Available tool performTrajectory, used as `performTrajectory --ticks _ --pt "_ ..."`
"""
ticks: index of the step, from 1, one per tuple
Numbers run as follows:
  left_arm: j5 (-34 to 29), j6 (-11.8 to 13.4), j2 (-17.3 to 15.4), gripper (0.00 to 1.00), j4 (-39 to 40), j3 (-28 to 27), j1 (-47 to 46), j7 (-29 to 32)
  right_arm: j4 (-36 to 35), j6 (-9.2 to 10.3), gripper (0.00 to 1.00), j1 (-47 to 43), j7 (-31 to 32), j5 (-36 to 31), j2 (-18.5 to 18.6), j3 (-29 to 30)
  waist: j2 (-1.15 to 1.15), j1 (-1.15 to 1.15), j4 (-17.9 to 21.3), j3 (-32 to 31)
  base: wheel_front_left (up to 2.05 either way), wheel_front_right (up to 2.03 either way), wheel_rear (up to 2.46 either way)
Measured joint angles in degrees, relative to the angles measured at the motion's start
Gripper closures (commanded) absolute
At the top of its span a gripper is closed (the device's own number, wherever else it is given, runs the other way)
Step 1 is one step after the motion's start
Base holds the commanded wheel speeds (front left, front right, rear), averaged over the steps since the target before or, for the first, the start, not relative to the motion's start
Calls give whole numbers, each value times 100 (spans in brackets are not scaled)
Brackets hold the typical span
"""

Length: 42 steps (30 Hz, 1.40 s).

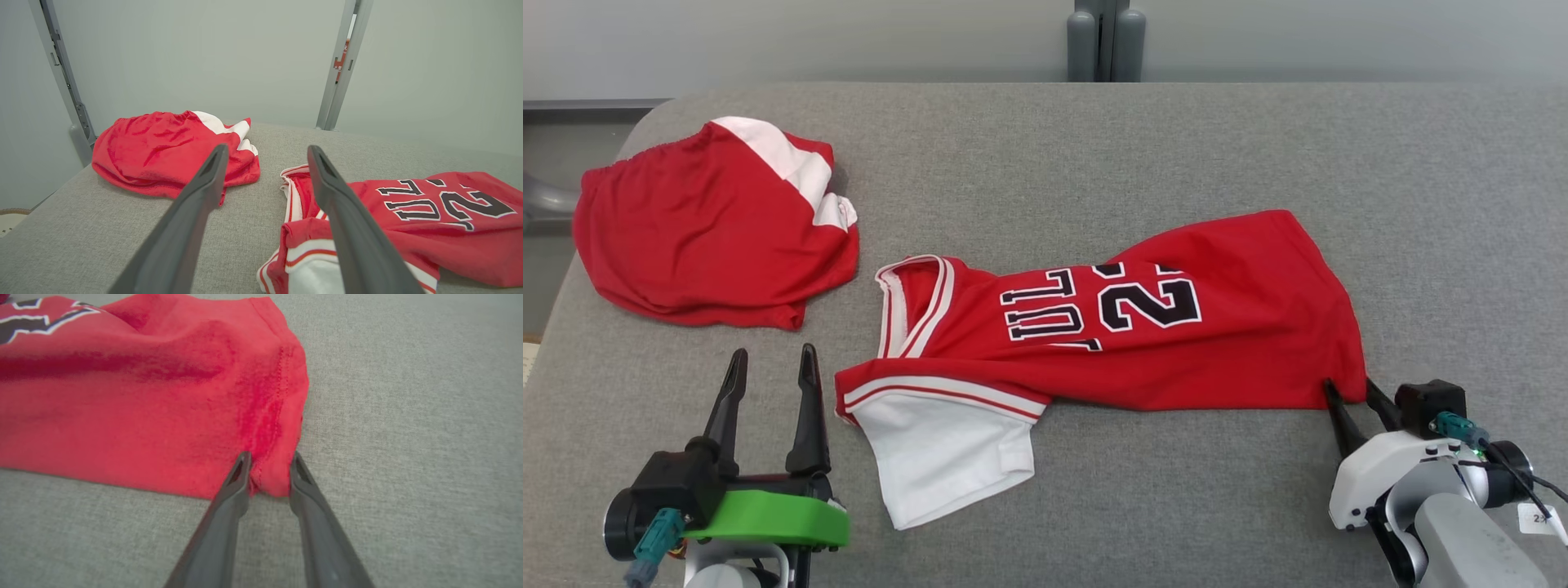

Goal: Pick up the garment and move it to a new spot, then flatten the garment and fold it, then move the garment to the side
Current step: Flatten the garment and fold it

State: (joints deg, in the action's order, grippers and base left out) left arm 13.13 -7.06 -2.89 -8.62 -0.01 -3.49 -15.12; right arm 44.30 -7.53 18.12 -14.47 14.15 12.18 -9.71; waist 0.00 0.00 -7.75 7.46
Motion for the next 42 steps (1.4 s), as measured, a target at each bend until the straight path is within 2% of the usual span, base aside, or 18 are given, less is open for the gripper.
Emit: performTrajectory --ticks 7,10,17,22,23,24,25,34,42 --pt "18 53 0 0 -8 -1 77 0 -75 0 100 105 -49 98 36 -176 0 0 38 -9 0 0 0" --pt "26 54 1 0 -37 13 120 0 -522 0 100 1 -53 94 80 -149 0 0 127 -61 0 0 0" --pt "78 57 3 0 -97 44 206 -1 -1497 0 100 -848 -52 194 136 -200 0 0 373 -204 0 0 0" --pt "92 59 4 0 -101 38 258 -1 -2126 0 100 -1478 355 403 168 -181 0 0 550 -280 0 0 0" --pt "92 59 4 0 -104 37 266 0 -2206 0 70 -1565 433 447 169 -176 0 0 578 -289 0 0 0" --pt "92 59 4 0 -107 40 274 0 -2302 0 29 -1650 457 497 169 -151 0 0 608 -298 0 0 0" --pt "92 59 4 0 -112 51 279 0 -2360 0 0 -1695 524 472 203 -129 0 0 631 -309 0 0 0" --pt "80 52 4 0 -154 74 282 0 -2668 1 0 -1709 720 352 274 104 0 0 588 -388 0 0 0" --pt "76 49 4 0 -123 107 278 0 -2191 1 0 -1195 910 233 428 59 0 0 403 -345 0 0 0"
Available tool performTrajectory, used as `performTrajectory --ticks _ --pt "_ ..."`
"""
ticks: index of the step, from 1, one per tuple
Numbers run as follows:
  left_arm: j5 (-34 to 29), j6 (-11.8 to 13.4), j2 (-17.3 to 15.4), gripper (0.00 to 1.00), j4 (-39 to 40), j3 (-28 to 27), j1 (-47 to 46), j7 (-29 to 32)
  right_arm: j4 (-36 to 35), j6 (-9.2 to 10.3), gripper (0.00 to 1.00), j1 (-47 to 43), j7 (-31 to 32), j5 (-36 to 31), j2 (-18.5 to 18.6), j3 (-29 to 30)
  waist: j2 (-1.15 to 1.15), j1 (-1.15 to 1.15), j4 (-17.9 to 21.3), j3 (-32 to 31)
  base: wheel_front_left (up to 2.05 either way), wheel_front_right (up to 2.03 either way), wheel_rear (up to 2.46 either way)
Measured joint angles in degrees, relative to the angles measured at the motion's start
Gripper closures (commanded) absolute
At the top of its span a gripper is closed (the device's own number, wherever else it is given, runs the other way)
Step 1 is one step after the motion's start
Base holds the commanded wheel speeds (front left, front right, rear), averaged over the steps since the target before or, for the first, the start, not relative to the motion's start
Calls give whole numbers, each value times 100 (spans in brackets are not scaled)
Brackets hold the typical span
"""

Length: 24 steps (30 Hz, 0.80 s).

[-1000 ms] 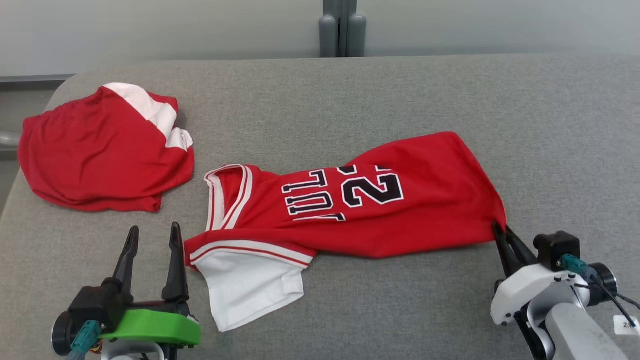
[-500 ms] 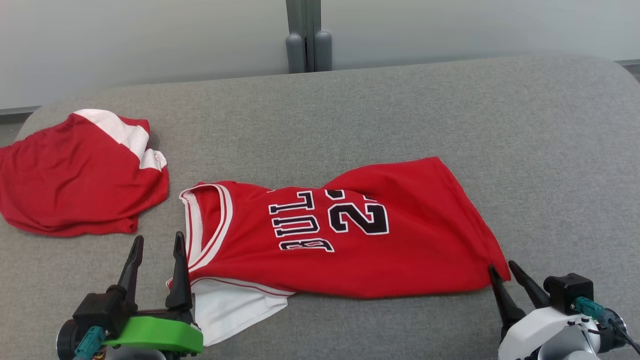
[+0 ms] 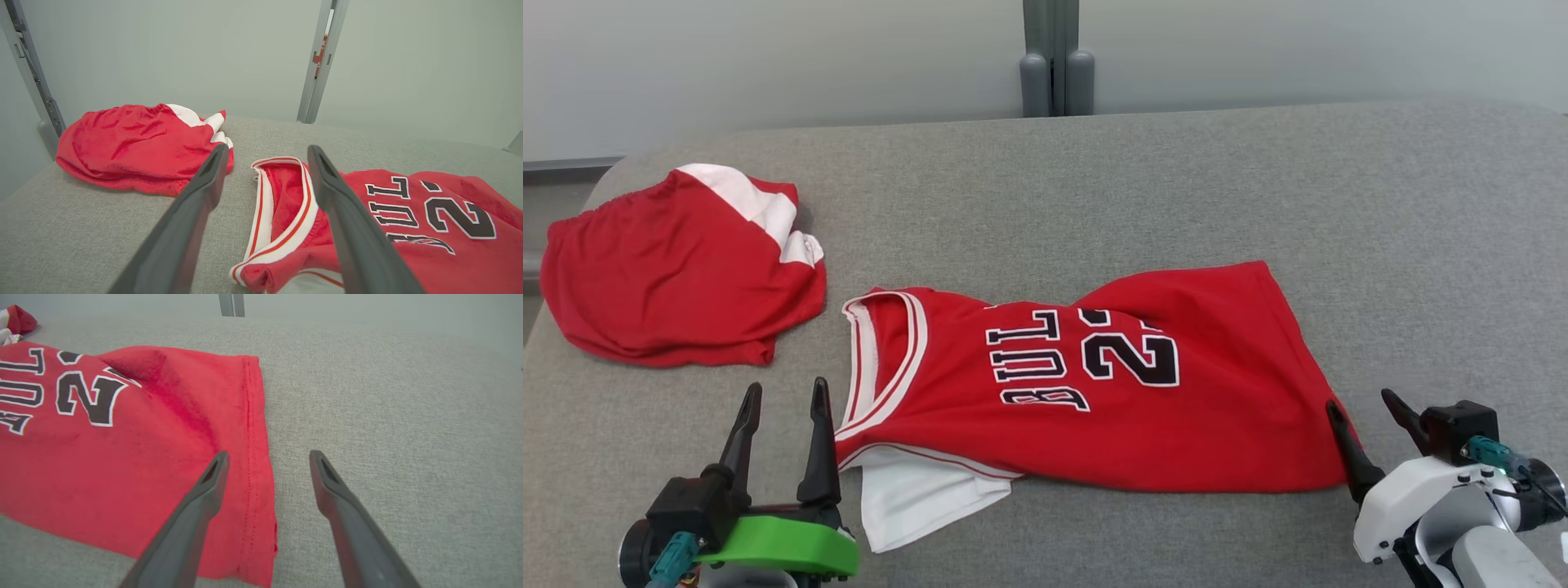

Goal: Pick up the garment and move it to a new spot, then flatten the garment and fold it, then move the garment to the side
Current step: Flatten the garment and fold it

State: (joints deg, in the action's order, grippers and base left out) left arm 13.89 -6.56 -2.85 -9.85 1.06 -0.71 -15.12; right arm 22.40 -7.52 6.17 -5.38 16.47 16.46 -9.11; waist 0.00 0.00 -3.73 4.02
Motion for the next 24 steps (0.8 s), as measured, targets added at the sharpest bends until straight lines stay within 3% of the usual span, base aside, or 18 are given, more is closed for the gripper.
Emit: performTrajectory --ticks 6,8,9,10,24 --pt "-2 -4 0 0 24 34 -41 -1 649 0 3 252 196 130 5 -227 0 0 -146 103 0 0 0" --pt "-2 -3 0 0 31 36 -53 0 822 0 58 300 227 252 -5 -315 0 0 -184 145 0 0 0" --pt "-2 -2 1 0 40 40 -54 0 891 0 92 339 177 309 -3 -357 0 0 -205 174 0 0 0" --pt "-2 1 0 0 44 38 -55 -1 917 0 100 378 136 355 0 -379 0 0 -216 193 0 0 0" --pt "11 51 0 0 42 62 -116 0 1015 0 100 721 -545 413 100 -614 0 0 -111 267 0 0 0"
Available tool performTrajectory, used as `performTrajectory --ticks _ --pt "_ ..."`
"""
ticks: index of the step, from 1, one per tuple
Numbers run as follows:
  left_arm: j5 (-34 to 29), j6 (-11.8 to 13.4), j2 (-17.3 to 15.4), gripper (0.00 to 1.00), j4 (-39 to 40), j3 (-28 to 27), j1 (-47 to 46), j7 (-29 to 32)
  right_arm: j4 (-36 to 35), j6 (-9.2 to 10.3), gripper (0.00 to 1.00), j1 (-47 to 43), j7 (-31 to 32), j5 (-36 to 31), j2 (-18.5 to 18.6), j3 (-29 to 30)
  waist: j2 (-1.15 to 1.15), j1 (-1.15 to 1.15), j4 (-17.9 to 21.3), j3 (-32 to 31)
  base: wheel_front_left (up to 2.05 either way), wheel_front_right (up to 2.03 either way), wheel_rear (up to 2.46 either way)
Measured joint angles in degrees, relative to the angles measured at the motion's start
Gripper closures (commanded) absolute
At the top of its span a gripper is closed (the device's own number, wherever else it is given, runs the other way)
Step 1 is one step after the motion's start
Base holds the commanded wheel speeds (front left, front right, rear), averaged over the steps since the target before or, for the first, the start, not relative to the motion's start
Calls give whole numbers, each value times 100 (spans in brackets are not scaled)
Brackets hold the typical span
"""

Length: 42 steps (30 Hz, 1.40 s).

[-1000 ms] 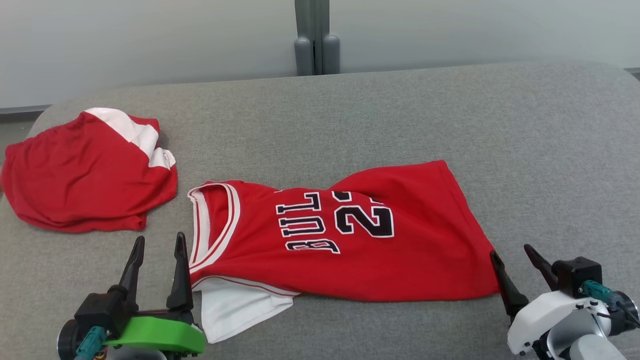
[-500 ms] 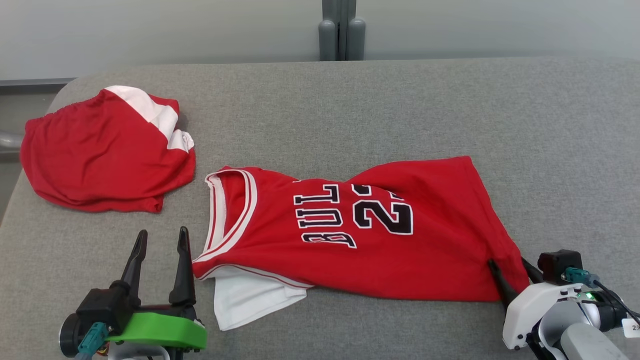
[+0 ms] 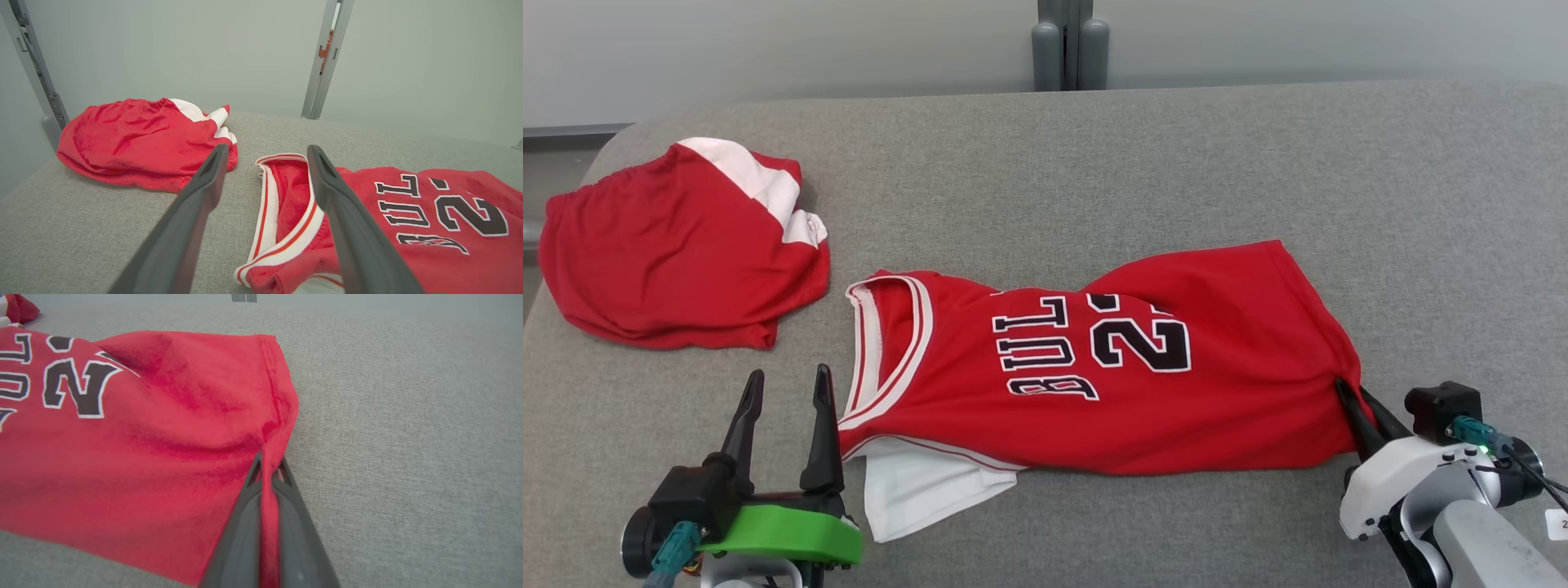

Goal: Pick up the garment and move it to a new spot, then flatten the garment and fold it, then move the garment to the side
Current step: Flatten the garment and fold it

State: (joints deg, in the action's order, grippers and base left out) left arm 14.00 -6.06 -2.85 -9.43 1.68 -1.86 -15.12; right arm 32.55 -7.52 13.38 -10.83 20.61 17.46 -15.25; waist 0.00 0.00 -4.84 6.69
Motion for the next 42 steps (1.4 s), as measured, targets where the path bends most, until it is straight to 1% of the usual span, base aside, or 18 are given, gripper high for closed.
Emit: performTrajectory --ticks 3,8,11,15,16,17,18,22,27,37,42 --pt "7 0 1 0 -10 24 -4 0 -57 0 100 73 -37 149 -32 -3 0 0 -8 8 0 0 0" --pt "19 -1 1 0 -38 68 -51 0 -2 0 100 444 26 153 -25 -2 0 0 -75 50 0 0 0" --pt "33 -1 1 0 -54 90 -86 0 204 0 100 789 124 140 -75 9 0 0 -134 83 0 0 0" --pt "54 -1 1 0 -89 146 -133 0 671 0 100 1182 276 132 -168 -56 0 0 -222 124 0 0 0" --pt "60 -1 1 0 -97 169 -146 0 820 0 65 1267 291 122 -176 -88 0 0 -246 134 0 0 0" --pt "69 -1 1 0 -104 185 -153 0 916 0 22 1325 261 93 -179 -103 0 0 -267 142 0 0 0" --pt "79 0 1 0 -110 193 -156 0 993 0 0 1369 218 97 -190 -104 0 0 -281 148 0 0 0" --pt "94 27 1 0 -104 189 -158 0 1218 0 0 1461 16 146 -225 -180 0 0 -274 148 0 0 0" --pt "101 52 1 0 -100 192 -142 0 1230 0 0 1334 -235 219 -101 -212 0 0 -170 98 0 0 0" --pt "99 53 1 0 -67 193 -104 -1 457 0 0 352 -390 285 134 -277 0 0 15 -2 0 0 0" --pt "90 49 1 0 -68 196 -81 0 220 0 0 212 -335 293 220 -323 0 0 47 7 0 0 0"
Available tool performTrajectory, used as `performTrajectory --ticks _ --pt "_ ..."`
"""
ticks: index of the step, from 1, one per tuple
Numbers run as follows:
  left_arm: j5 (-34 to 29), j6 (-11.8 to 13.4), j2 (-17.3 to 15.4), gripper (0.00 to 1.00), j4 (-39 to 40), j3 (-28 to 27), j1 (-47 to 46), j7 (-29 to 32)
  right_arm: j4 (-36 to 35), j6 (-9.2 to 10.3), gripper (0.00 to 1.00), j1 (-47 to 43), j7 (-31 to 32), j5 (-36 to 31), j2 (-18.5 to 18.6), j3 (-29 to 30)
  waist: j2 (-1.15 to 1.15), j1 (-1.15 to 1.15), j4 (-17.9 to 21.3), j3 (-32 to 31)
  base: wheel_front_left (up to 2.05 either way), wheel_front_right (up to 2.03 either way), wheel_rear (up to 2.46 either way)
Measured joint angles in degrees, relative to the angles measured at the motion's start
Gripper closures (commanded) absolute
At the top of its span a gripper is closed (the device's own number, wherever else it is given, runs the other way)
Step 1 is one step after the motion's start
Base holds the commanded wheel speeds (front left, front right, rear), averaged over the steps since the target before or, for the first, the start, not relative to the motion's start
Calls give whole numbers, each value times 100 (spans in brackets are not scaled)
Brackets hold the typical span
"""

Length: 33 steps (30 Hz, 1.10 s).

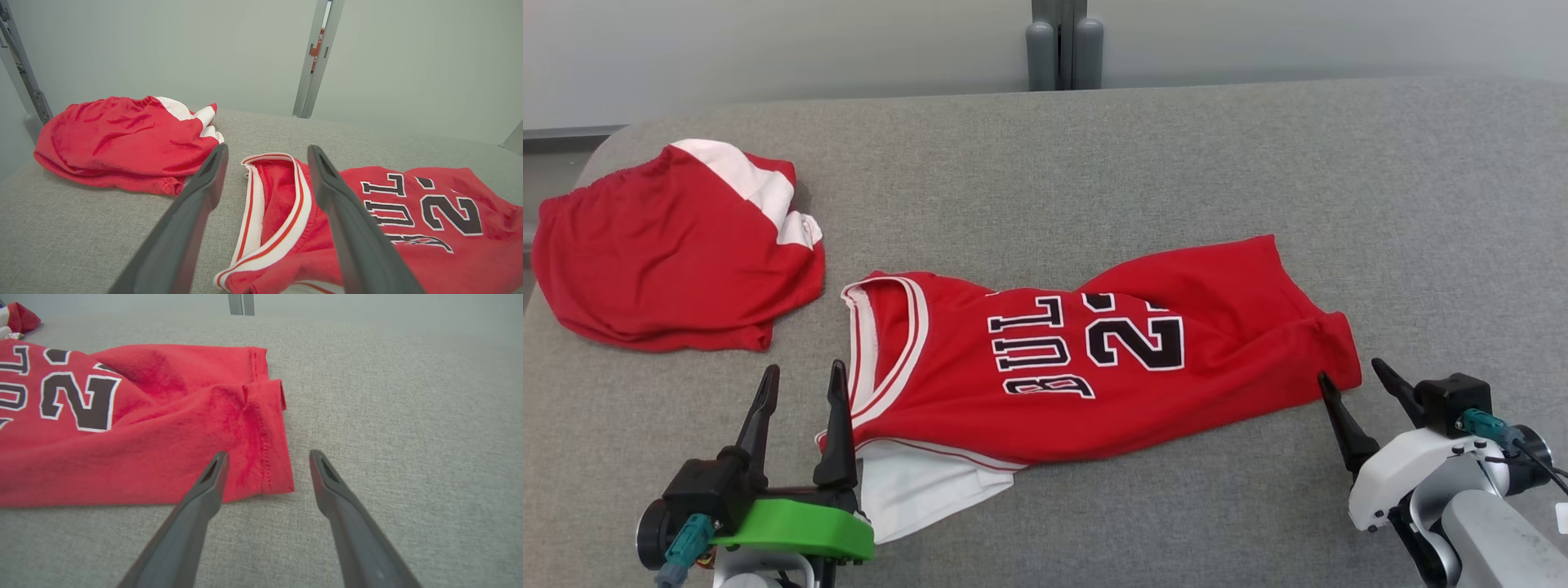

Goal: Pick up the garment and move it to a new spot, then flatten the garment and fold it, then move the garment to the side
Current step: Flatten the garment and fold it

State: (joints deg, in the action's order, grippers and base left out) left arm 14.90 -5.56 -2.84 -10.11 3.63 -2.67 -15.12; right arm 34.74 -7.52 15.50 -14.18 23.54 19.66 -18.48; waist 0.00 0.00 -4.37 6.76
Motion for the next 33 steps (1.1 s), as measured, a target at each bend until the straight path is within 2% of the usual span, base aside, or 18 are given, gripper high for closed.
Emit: performTrajectory --ticks 6,7,8,9,14,18,23,27,33 --pt "-18 -23 0 0 -9 32 -3 0 -3 0 0 149 177 -5 80 -146 0 0 -51 28 0 0 0" --pt "-23 -24 0 0 -10 42 -5 -1 36 0 69 202 241 7 93 -208 0 0 -67 33 0 0 0" --pt "-25 -25 0 0 -11 47 -5 0 76 0 97 242 265 23 104 -285 0 0 -82 40 0 0 0" --pt "-25 -30 0 0 -12 48 -6 0 108 0 100 271 275 58 119 -355 0 0 -95 47 0 0 0" --pt "-25 -32 0 0 -51 20 5 0 192 0 100 339 210 183 191 -558 0 0 -99 7 0 0 0" --pt "-25 -27 0 0 -59 -36 144 0 -83 0 100 174 96 261 225 -594 0 0 -12 -99 0 0 0" --pt "-30 -24 0 0 -48 -78 186 0 -838 0 100 -372 62 320 288 -377 0 0 153 -206 0 0 0" --pt "-30 -25 1 0 -13 -73 208 0 -1601 0 100 -1103 401 452 312 25 0 0 281 -244 0 0 0" --pt "-30 -23 2 0 19 -98 214 -1 -2767 0 100 -2033 1042 547 103 623 0 0 411 -193 0 0 0"
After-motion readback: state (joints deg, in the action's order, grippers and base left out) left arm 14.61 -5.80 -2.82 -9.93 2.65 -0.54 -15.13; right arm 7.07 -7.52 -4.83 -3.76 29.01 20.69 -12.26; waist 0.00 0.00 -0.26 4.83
